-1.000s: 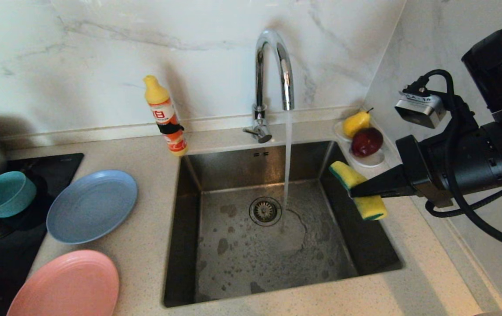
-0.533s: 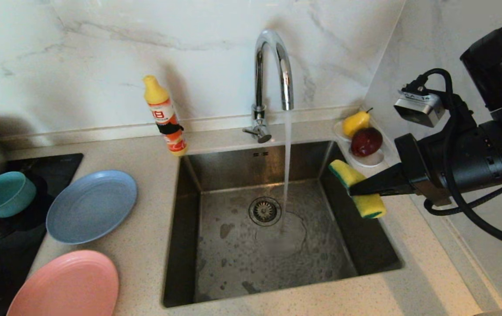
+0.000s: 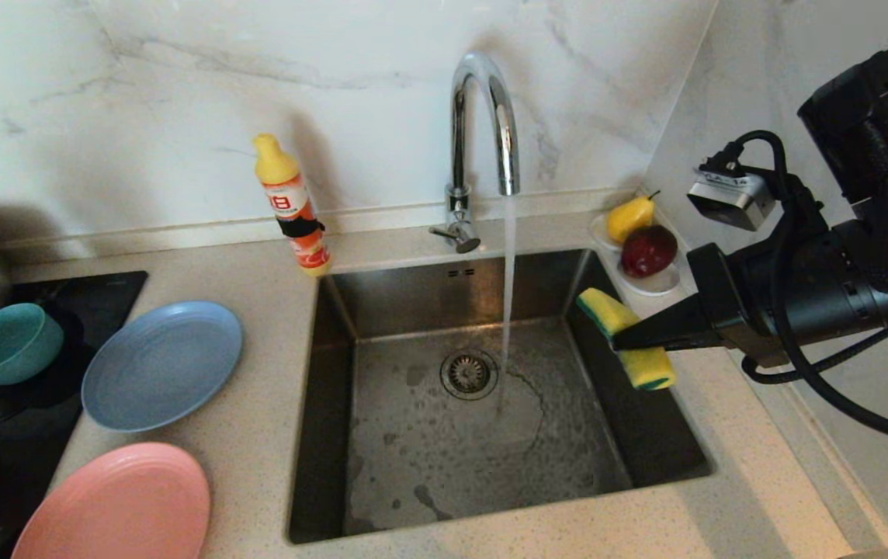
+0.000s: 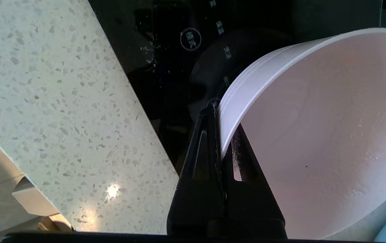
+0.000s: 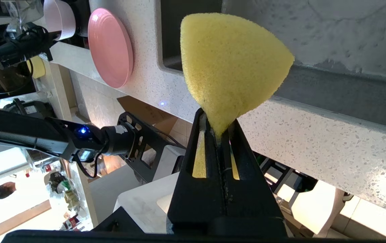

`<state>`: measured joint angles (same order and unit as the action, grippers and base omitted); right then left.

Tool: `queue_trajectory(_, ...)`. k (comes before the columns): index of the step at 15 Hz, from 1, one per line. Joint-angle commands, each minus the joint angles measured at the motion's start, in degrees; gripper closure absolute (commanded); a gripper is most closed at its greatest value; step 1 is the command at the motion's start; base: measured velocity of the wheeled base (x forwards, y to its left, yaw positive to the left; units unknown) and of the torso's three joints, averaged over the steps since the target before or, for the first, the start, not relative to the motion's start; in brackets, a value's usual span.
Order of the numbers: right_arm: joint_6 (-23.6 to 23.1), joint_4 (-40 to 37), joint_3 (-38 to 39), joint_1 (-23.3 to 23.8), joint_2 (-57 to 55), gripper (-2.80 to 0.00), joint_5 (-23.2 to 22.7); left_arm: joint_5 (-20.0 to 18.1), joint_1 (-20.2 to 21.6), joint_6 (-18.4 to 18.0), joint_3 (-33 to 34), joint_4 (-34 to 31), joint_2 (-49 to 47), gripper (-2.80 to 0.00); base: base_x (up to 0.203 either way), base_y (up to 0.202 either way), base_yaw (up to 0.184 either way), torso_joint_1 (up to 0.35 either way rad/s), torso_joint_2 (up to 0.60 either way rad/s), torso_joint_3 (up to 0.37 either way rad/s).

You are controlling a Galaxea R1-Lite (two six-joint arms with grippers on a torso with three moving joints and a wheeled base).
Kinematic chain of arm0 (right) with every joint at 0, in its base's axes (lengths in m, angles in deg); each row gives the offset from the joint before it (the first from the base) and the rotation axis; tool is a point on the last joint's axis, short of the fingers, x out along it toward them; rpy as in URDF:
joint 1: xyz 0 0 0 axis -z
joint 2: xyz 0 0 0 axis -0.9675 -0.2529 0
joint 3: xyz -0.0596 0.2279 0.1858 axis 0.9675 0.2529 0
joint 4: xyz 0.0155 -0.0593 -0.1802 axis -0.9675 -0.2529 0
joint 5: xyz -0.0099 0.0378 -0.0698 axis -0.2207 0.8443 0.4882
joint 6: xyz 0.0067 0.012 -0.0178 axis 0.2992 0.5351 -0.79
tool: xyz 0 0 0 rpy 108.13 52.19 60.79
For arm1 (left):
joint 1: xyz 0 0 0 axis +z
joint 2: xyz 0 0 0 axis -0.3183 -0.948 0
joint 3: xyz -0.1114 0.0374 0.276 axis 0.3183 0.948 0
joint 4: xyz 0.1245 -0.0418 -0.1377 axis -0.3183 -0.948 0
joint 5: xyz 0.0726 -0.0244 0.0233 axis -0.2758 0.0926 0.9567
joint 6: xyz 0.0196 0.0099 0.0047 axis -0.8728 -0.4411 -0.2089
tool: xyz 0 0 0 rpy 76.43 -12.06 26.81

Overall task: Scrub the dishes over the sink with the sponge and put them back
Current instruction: Place the bowl on the table

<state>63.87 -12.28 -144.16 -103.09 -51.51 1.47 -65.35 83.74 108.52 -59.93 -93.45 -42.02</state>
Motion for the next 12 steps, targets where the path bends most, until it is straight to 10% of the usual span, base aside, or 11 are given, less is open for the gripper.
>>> queue_trajectory(1, 0.1, -0.3, -0.5, -0.1, -0.4, 0.00, -0.1, 0.0, 0.0, 0.0, -0.3, -0.1, -1.1, 0.00, 0.000, 0.000, 0.000, 0.000, 0.00, 0.000)
queue_trajectory(2, 0.1, -0.3, -0.5, -0.1, -0.5, 0.00, -0.1, -0.1, 0.0, 0.0, -0.4, -0.1, -0.9, -0.63, 0.000, 0.000, 0.000, 0.000, 0.00, 0.000)
queue_trajectory(3, 0.1, -0.3, -0.5, -0.1, -0.5, 0.00, -0.1, -0.1, 0.0, 0.2, -0.7, -0.1, -0.8, -2.80, 0.000, 0.000, 0.000, 0.000, 0.00, 0.000)
queue_trajectory(12, 0.1, -0.3, 0.1, -0.1, -0.1, 0.00, -0.1, -3.3, 0.0, 0.9, -2.3, -3.5, 10.6, -2.80, 0.000, 0.000, 0.000, 0.000, 0.00, 0.000)
